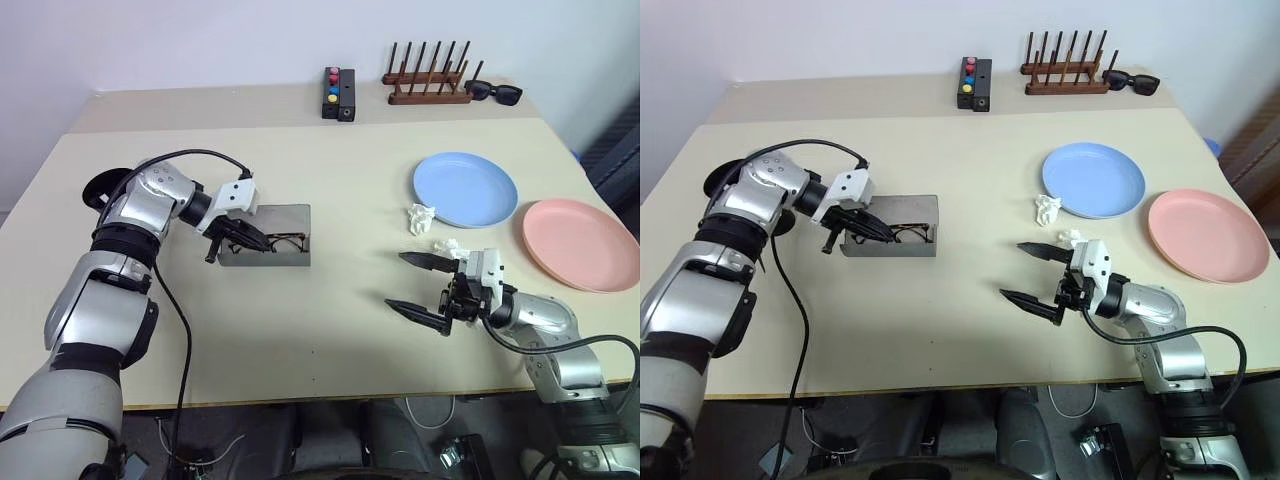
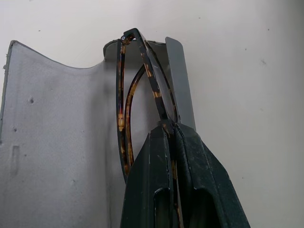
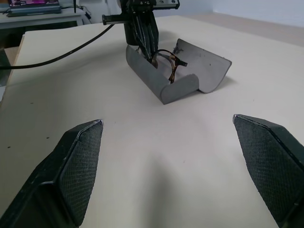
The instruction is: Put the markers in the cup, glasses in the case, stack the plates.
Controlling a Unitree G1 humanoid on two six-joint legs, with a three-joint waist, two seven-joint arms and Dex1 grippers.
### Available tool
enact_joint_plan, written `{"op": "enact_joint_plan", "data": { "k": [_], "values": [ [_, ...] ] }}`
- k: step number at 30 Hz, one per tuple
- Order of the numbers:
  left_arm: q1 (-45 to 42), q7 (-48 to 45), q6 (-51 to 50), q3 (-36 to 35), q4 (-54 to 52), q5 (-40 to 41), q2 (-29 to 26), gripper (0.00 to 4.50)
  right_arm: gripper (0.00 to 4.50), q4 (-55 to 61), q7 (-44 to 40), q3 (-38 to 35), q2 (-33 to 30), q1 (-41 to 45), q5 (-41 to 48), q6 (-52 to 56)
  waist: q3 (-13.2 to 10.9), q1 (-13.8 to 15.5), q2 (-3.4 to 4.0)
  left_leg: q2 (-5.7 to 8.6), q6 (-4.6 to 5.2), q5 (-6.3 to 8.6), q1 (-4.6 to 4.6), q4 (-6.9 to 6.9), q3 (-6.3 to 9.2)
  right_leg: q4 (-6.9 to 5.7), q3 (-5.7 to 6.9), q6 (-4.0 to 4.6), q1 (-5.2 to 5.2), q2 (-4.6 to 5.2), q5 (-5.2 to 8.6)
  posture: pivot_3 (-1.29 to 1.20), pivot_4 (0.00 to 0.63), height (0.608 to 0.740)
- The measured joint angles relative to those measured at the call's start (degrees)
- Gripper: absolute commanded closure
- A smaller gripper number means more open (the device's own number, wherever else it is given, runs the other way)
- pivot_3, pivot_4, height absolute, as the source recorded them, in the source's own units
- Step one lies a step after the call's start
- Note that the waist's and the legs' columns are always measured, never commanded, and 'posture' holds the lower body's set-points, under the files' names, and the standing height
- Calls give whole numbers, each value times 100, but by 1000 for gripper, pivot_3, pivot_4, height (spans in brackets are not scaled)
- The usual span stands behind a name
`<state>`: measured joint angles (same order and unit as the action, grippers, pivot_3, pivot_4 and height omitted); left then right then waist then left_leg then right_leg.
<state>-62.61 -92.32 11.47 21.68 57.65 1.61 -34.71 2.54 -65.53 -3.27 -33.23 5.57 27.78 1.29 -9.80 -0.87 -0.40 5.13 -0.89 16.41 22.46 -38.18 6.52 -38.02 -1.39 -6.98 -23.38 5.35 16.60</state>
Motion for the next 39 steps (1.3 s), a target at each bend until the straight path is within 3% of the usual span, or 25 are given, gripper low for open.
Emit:
{"op": "enact_joint_plan", "data": {
  "k": [1, 4, 11, 29, 39],
  "values": [
    [-2, 0, 26, 4, 27, -11, 2, 4443, 0, 5, 3, -6, -5, -12, 2, 2, 0, 0, 0, 0, 0, 0, 0, 0, 0, 0, 0, 0, 0, 0, 0, 0, 150, 740],
    [-32, 1, 65, 26, 152, -94, 13, 3459, 0, 20, 31, -27, -12, -24, 4, 13, 0, 4, 0, 0, 0, 0, 0, 0, 0, 0, 0, 0, 1, 0, 0, 0, 150, 740],
    [-113, 3, 118, 163, 268, -110, 80, 28, 0, 28, 47, -33, -14, -42, 4, 0, 0, 2, 0, 0, 0, 0, 0, 0, 0, 0, 0, 0, 0, 0, 0, 0, 150, 740],
    [-500, 562, -199, -765, 316, -92, 173, 28, 0, 27, 3, -34, -47, 117, 51, 83, -1, -10, -2, 0, -1, 0, 0, 0, 0, -1, 1, -1, -1, 0, 0, 0, 150, 740],
    [-412, 2775, -459, -1905, 266, 131, 239, 28, 0, 55, -10, -29, -47, 201, 67, 178, -1, -8, -3, 0, -20, -11, 1, -1, 0, -5, 0, -1, -6, 2, 0, 0, 150, 740]
  ]
}}
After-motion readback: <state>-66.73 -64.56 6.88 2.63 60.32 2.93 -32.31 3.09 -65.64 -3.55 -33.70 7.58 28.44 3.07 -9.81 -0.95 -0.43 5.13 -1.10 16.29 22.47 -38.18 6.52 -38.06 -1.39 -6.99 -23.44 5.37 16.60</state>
